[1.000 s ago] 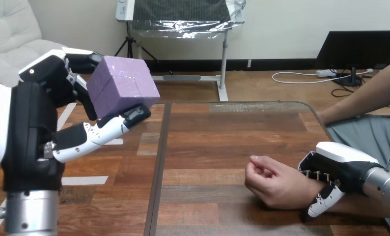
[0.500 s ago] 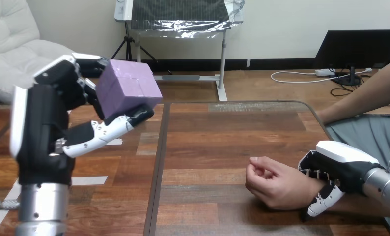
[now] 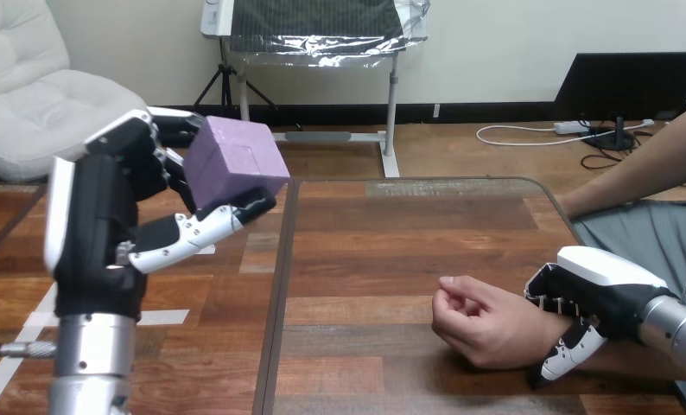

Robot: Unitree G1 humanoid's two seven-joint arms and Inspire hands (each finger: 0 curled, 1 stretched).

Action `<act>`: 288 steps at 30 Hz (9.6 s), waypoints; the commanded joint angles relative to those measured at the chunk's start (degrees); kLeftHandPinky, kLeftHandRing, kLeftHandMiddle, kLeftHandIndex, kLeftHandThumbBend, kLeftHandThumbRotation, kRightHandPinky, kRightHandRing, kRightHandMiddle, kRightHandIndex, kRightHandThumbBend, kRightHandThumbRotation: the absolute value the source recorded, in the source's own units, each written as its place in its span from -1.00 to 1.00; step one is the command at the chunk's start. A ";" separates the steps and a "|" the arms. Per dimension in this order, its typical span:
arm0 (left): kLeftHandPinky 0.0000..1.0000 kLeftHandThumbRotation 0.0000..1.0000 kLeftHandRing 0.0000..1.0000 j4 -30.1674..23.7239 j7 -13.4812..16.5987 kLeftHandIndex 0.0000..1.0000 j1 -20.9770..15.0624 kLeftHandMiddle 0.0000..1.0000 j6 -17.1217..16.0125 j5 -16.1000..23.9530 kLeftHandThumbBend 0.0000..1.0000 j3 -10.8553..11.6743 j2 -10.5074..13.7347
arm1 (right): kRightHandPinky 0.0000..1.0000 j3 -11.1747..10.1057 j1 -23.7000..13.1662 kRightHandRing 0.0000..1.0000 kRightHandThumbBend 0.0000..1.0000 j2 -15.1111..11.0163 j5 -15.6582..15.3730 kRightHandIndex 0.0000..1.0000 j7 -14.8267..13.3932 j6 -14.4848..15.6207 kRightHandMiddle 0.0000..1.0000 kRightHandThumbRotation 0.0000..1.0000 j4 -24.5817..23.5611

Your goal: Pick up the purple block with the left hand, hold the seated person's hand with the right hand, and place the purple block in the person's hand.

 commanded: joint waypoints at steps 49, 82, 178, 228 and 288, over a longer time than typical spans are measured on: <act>-0.44 -1.00 -0.32 34.20 3.58 -0.10 -20.44 -0.20 -5.41 9.41 0.22 -5.00 1.12 | -0.43 -3.32 -6.86 -0.37 0.68 2.22 4.85 -0.22 0.32 -1.52 -0.26 -0.82 -0.28; -0.37 -1.00 -0.27 48.39 3.41 -0.08 -28.65 -0.17 -5.56 7.43 0.26 -6.62 -1.61 | -0.39 -3.19 -8.53 -0.33 0.72 3.83 4.91 -0.18 0.31 0.02 -0.22 -0.82 -1.97; 0.41 0.43 0.56 49.30 -7.24 0.54 -34.08 0.57 5.26 7.74 0.57 -14.76 -7.44 | 0.19 -3.01 -7.32 0.47 0.98 4.97 6.10 0.55 8.58 9.29 0.51 -0.14 -13.08; 0.56 1.00 0.66 29.48 -2.55 0.63 -23.82 0.68 3.73 11.35 0.63 -13.95 -1.12 | 0.61 -3.62 -3.94 0.97 1.00 3.75 1.07 0.94 16.43 27.13 0.96 0.01 -25.36; 0.38 1.00 0.57 -4.07 -4.05 0.52 -0.41 0.61 5.09 0.89 0.76 -3.23 3.85 | 0.45 -11.70 7.57 0.76 0.64 10.41 5.29 0.83 -12.97 13.19 0.83 1.00 -32.22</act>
